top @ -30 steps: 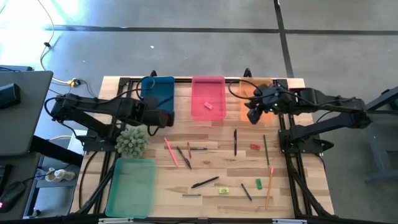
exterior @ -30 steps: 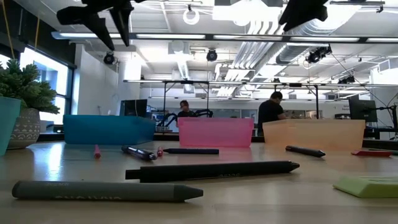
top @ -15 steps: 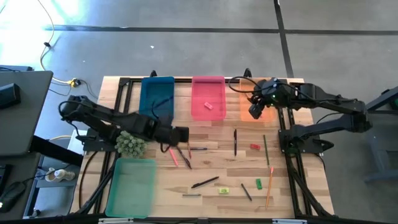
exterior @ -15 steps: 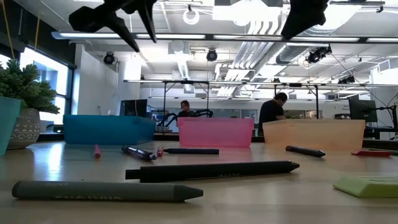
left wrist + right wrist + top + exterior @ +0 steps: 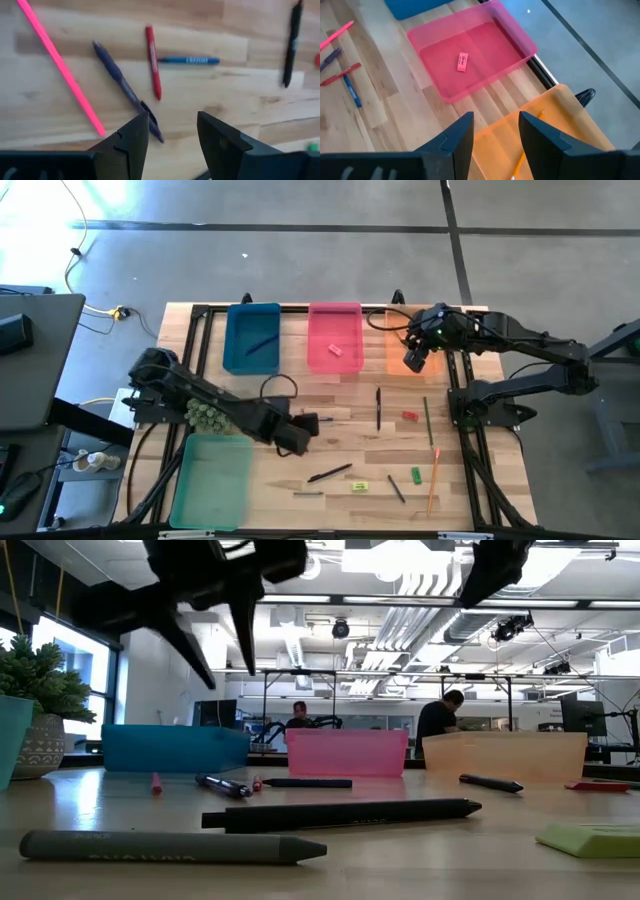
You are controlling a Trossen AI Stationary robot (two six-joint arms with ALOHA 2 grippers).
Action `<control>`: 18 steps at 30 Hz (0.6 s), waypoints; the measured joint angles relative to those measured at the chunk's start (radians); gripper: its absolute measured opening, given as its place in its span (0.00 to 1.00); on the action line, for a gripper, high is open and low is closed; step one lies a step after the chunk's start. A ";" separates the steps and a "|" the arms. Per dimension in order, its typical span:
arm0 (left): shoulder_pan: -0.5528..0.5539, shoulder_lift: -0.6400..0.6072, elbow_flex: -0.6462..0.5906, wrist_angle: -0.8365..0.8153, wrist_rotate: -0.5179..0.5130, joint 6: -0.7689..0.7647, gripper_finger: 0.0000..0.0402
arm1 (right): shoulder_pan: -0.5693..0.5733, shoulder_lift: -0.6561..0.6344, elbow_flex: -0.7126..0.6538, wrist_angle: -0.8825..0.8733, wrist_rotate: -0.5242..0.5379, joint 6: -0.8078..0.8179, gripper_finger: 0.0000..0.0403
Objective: Sort crayons/erasers/pens/pencils in bins
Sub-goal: Put the violet pen into the blue bin
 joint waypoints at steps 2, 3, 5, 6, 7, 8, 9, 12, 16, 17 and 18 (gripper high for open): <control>-0.003 0.028 0.011 -0.009 0.018 -0.017 0.38 | 0.000 0.000 0.000 -0.002 0.000 0.000 0.37; -0.003 0.044 0.019 -0.009 0.020 -0.027 0.38 | 0.000 0.000 0.000 -0.005 0.000 0.000 0.37; -0.003 0.068 0.028 -0.002 0.023 -0.039 0.38 | 0.000 0.000 0.000 -0.012 0.000 0.000 0.37; -0.003 0.078 0.030 -0.008 0.025 -0.046 0.38 | 0.000 0.000 0.000 -0.013 0.000 0.000 0.37; -0.003 0.089 0.034 -0.004 0.027 -0.052 0.38 | 0.000 0.000 0.000 -0.016 0.000 0.000 0.37; -0.003 0.096 0.035 0.002 0.032 -0.058 0.38 | 0.000 0.000 0.000 -0.020 0.000 0.000 0.37; -0.003 0.103 0.035 -0.002 0.038 -0.063 0.38 | 0.000 0.000 0.000 -0.019 0.000 0.000 0.37; -0.003 0.123 0.035 -0.007 0.047 -0.085 0.38 | 0.000 0.000 0.000 -0.019 0.000 0.000 0.37; -0.002 0.144 0.035 -0.022 0.047 -0.115 0.38 | 0.000 0.000 0.000 -0.019 0.000 0.000 0.37; -0.002 0.151 0.035 -0.027 0.047 -0.119 0.38 | 0.000 0.000 0.000 -0.019 0.000 0.000 0.37; -0.002 0.157 0.035 -0.025 0.047 -0.126 0.38 | 0.000 0.000 0.000 -0.019 0.000 0.000 0.37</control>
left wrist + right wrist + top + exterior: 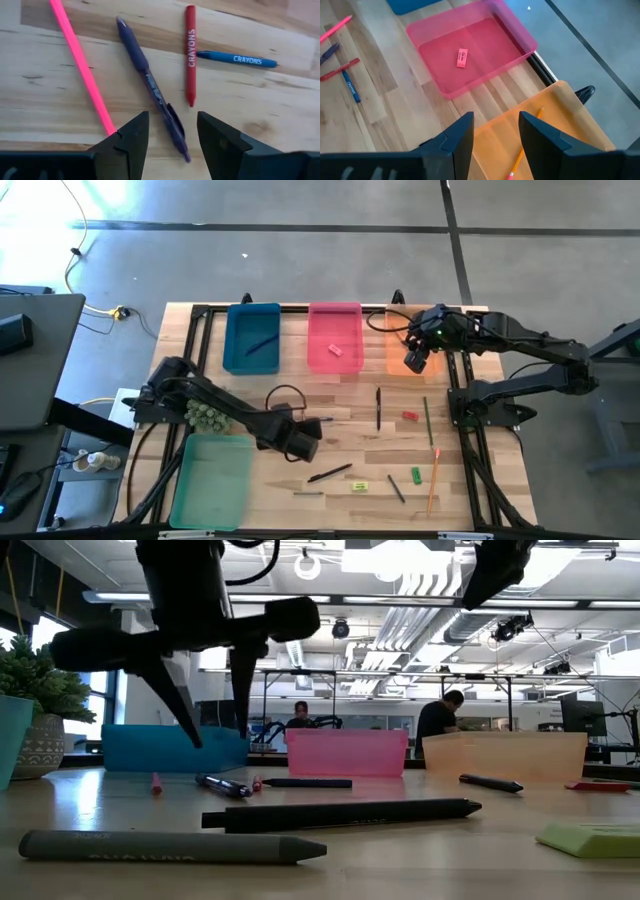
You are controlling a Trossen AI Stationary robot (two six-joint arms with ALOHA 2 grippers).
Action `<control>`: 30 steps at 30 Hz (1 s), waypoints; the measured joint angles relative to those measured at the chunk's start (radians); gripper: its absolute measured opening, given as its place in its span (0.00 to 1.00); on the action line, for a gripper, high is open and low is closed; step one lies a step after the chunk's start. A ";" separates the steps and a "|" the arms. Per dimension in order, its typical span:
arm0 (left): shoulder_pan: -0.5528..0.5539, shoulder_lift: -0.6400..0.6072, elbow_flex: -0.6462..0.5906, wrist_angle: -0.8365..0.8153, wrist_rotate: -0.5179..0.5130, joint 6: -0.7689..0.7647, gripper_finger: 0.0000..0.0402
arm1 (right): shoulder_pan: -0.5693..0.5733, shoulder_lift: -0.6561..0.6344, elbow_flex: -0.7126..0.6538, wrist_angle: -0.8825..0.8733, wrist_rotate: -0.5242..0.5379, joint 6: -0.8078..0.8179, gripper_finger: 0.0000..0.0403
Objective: Sort crayons/erasers/pens/pencils in bins
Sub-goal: Put the violet pen into the blue bin
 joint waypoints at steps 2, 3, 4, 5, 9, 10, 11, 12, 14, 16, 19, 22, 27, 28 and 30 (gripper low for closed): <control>0.000 0.010 0.000 -0.003 0.013 -0.007 0.38 | 0.000 0.000 0.000 0.000 0.000 0.000 0.37; 0.000 0.013 0.000 -0.003 0.017 -0.008 0.38 | 0.000 0.000 0.000 0.000 0.000 0.000 0.37; 0.000 0.017 0.000 0.000 0.020 -0.009 0.38 | 0.000 0.000 0.000 0.000 0.000 0.000 0.37; 0.001 0.023 0.000 0.003 0.021 -0.012 0.38 | 0.000 0.000 0.000 0.000 0.000 0.000 0.37; 0.006 0.034 0.001 0.004 0.018 -0.029 0.38 | 0.000 0.000 0.000 0.000 0.000 -0.001 0.37; 0.007 0.040 0.001 0.003 0.019 -0.029 0.38 | 0.000 0.000 0.000 0.001 0.000 -0.001 0.37; 0.008 0.046 0.000 -0.001 0.022 -0.027 0.38 | 0.000 0.000 0.000 0.000 0.000 -0.001 0.37; 0.011 0.053 0.000 0.003 0.027 -0.027 0.38 | 0.000 0.000 0.000 0.001 0.000 -0.002 0.37; 0.015 0.068 0.000 0.026 0.037 -0.026 0.38 | -0.001 0.000 0.000 0.001 0.000 -0.003 0.37; 0.019 0.083 0.000 0.042 0.042 -0.026 0.38 | -0.003 0.000 0.000 0.001 0.000 -0.005 0.37; 0.021 0.095 0.000 0.059 0.048 -0.019 0.38 | -0.003 0.000 0.000 0.001 0.000 -0.026 0.37; 0.026 0.103 0.002 0.054 0.066 0.001 0.38 | -0.003 0.000 0.000 0.001 0.000 -0.026 0.37; 0.028 0.103 0.002 0.047 0.083 0.016 0.38 | -0.003 0.000 0.000 0.001 0.000 -0.026 0.37; 0.032 0.104 0.003 0.040 0.084 0.028 0.38 | -0.003 0.000 0.000 0.001 0.000 -0.026 0.37; 0.041 0.105 0.003 0.023 0.107 0.057 0.36 | -0.003 0.000 0.000 0.001 0.004 -0.036 0.37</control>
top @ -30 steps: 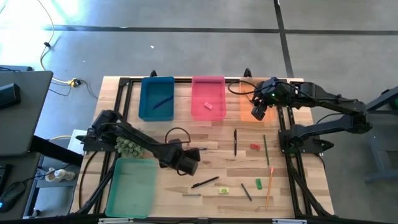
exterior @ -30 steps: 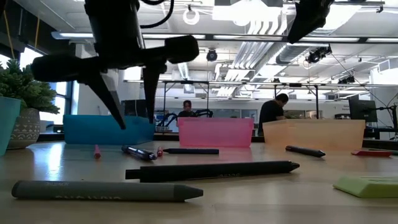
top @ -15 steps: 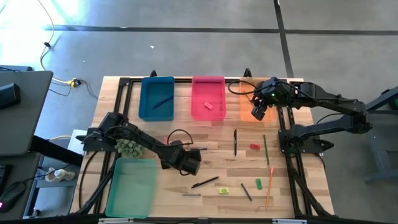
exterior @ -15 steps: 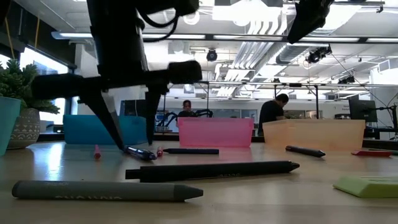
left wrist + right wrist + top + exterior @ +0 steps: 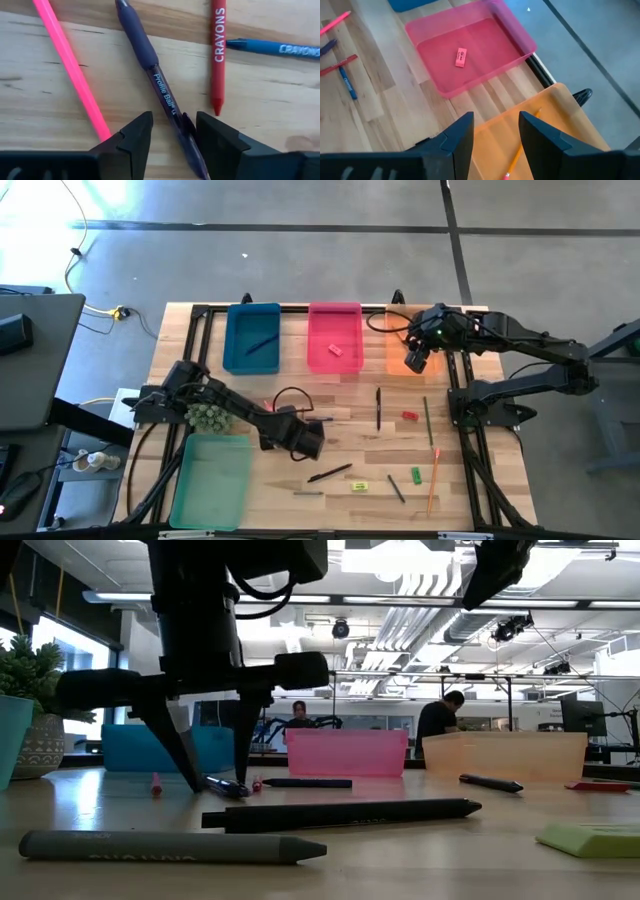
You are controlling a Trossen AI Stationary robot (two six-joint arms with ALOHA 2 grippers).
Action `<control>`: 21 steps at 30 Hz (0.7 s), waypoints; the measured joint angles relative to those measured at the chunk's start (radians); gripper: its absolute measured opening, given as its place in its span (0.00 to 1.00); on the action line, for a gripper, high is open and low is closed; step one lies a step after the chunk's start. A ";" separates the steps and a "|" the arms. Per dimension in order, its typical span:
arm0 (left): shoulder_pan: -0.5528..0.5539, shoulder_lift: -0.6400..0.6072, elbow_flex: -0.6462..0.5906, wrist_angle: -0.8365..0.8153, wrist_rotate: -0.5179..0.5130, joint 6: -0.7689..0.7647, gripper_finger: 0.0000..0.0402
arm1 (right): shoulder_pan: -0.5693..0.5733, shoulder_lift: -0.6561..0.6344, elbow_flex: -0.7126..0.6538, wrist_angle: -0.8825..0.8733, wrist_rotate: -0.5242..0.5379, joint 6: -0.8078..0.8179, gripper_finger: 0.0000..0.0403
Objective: Sort crayons/erasers/pens/pencils in bins
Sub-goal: Put the violet pen into the blue bin
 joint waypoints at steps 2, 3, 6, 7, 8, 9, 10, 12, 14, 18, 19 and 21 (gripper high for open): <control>0.012 0.000 0.000 -0.019 0.030 0.041 0.34 | 0.000 0.000 0.000 0.000 0.010 -0.018 0.37; 0.018 0.000 0.000 -0.025 0.039 0.065 0.32 | 0.000 0.000 0.000 0.000 0.015 -0.024 0.37; 0.036 0.000 0.000 -0.034 0.052 0.135 0.27 | 0.000 0.000 0.000 0.000 0.018 -0.027 0.37; 0.042 0.000 0.000 -0.035 0.059 0.161 0.25 | 0.000 0.000 0.000 0.000 0.018 -0.028 0.37; 0.048 0.000 0.000 -0.037 0.065 0.189 0.23 | 0.000 0.000 0.000 0.000 0.018 -0.036 0.37; 0.054 0.000 0.000 -0.038 0.070 0.222 0.22 | 0.000 0.000 0.000 0.000 0.018 -0.042 0.37; 0.060 0.000 0.000 -0.039 0.077 0.261 0.20 | 0.000 0.000 0.000 0.000 0.019 -0.044 0.37; 0.071 0.000 -0.001 -0.042 0.096 0.337 0.17 | 0.000 0.000 0.000 0.000 0.019 -0.044 0.37; 0.078 0.000 -0.001 -0.043 0.106 0.402 0.14 | 0.000 0.000 0.000 0.000 0.019 -0.043 0.37; 0.087 0.000 -0.002 -0.041 0.111 0.479 0.10 | 0.000 0.000 0.000 0.000 0.019 -0.043 0.37; 0.088 0.000 -0.003 -0.038 0.111 0.495 0.10 | 0.000 0.000 0.000 0.000 0.019 -0.043 0.37; 0.090 0.000 -0.004 -0.028 0.115 0.524 0.09 | 0.000 0.000 0.000 0.000 0.019 -0.043 0.37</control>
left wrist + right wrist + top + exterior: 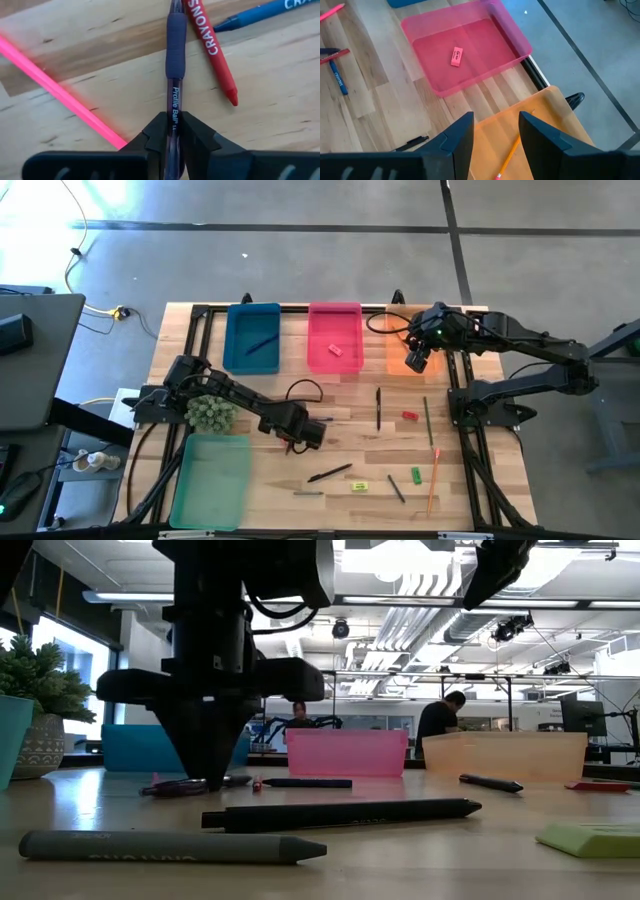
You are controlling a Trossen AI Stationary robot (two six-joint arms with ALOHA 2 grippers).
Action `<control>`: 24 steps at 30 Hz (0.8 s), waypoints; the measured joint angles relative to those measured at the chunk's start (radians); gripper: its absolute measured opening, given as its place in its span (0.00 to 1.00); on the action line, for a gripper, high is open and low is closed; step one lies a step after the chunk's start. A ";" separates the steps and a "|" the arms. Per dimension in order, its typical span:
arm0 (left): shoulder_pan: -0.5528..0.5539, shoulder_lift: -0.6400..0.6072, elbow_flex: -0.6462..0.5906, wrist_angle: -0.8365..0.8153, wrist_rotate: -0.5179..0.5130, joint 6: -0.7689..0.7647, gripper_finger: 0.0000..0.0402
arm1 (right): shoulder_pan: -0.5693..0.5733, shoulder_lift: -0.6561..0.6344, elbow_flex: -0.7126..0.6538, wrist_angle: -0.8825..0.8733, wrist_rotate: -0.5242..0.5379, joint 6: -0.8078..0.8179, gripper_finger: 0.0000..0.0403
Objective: Sort crayons/erasers/pens/pencils in bins
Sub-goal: Put the violet pen into the blue bin
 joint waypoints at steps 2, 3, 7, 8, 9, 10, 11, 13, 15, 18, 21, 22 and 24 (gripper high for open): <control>0.000 0.000 -0.001 0.009 0.001 0.037 0.09 | 0.000 0.000 0.000 0.000 0.000 0.000 0.37; 0.000 0.000 -0.001 0.012 0.001 0.055 0.09 | 0.000 0.000 0.000 0.000 0.000 0.000 0.37; 0.000 0.001 -0.001 0.013 0.006 0.113 0.08 | 0.000 0.000 0.000 0.000 0.000 0.000 0.37; 0.000 0.001 -0.001 0.013 0.005 0.125 0.08 | 0.000 0.000 0.000 0.000 0.000 0.000 0.37; 0.000 0.001 -0.001 0.014 0.006 0.136 0.07 | 0.000 0.000 0.000 0.000 0.000 0.000 0.37; 0.000 0.001 -0.001 0.014 0.006 0.147 0.06 | 0.000 0.000 0.000 0.000 0.000 0.000 0.37; 0.000 0.001 -0.001 0.015 0.005 0.161 0.05 | 0.000 0.000 0.000 0.000 0.000 0.000 0.37; 0.000 0.001 -0.001 0.015 0.004 0.190 0.03 | 0.000 0.000 0.000 0.000 0.000 0.000 0.37; 0.000 0.001 -0.001 0.015 0.003 0.212 0.02 | 0.000 0.000 0.000 0.000 0.000 0.000 0.37; 0.000 0.001 -0.001 0.017 0.003 0.225 0.02 | 0.000 0.000 0.000 0.000 0.000 0.001 0.37; 0.000 -0.004 -0.001 0.018 0.004 0.236 0.02 | 0.000 0.000 0.000 0.000 0.000 0.001 0.37; 0.000 -0.007 -0.001 0.018 0.004 0.243 0.02 | 0.000 0.000 0.000 0.000 0.000 0.001 0.37; 0.000 -0.018 -0.003 0.018 0.005 0.251 0.02 | 0.000 0.000 0.000 0.000 0.000 0.001 0.37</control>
